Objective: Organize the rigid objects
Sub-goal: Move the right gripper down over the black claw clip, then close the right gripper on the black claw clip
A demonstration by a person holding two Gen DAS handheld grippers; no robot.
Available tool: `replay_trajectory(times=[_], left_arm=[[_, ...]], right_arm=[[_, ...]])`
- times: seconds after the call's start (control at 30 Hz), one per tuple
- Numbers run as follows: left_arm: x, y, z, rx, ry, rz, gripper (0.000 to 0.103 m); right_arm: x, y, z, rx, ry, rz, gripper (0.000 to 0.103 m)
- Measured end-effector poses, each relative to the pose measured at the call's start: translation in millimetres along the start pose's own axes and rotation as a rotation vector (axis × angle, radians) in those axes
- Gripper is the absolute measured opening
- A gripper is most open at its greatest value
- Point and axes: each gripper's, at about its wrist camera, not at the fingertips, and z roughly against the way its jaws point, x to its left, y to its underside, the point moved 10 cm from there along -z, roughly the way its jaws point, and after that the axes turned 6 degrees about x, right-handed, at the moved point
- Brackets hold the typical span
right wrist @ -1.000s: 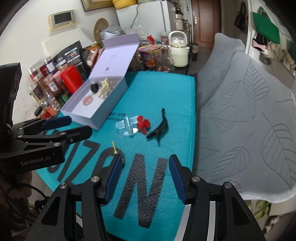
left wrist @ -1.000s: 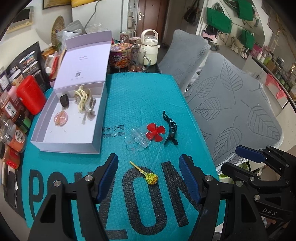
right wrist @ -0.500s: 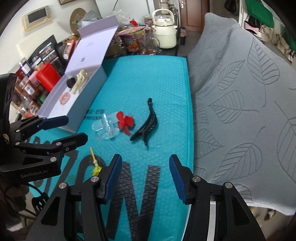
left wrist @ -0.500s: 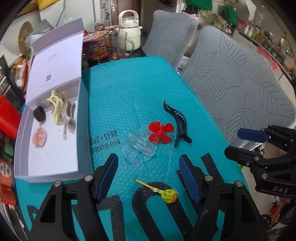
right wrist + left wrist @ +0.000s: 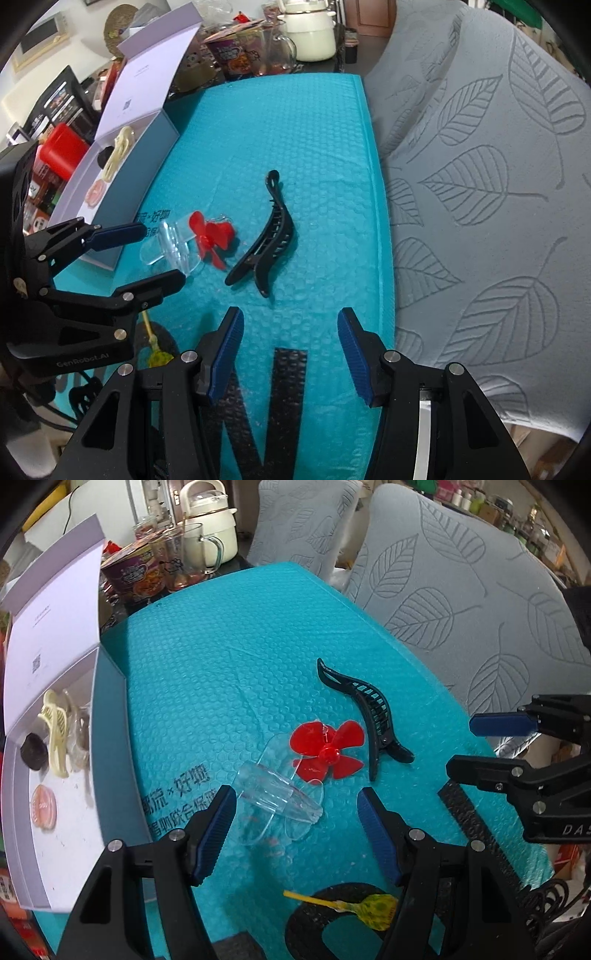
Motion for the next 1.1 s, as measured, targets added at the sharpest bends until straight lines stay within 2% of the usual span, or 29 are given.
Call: replay_trajectory(times=[0.33,0.47,0.67,0.8,0.87,1.0,1.1], left_arm=[[2.9,-7.4,-18.4,0.005,-0.021,-0.096,0.068],[3.1,-9.0,-21.3,-0.012,-0.067,-0.158,0.068],[-3.3,-7.6,-22.1,-0.037,-0.083,-0.245,0.068],[-2.2,-7.6,-21.9,-0.041,-0.062,-0.245,0.066],[-1.9,-7.8,-21.6,-0.032,-0.043,-0.234,0.059],[0.4,-5.3,-19.9,-0.032,-0.067,-0.246,0.059],[6.0,-3.2,-17.9,-0.024,-0.067,-0.209,0.059]], right_arm=[[-3.8,-10.9,-18.4,0.001,-0.023,-0.026,0.053],[-5.6,-19.9,-23.5,-0.009,-0.023,-0.029,0.053],[-5.5,-32.6,-23.8,-0.034,-0.046,-0.04,0.053],[0.1,-39.0,-29.1,-0.04,-0.071,-0.044,0.053],[3.7,-41.7,-32.4,-0.038,-0.076,-0.037,0.053],[7.9,-47.7,-37.6,-0.041,-0.081,-0.036,0.053],[6.3,-51.4,-42.2,-0.033,-0.084,-0.05,0.053]])
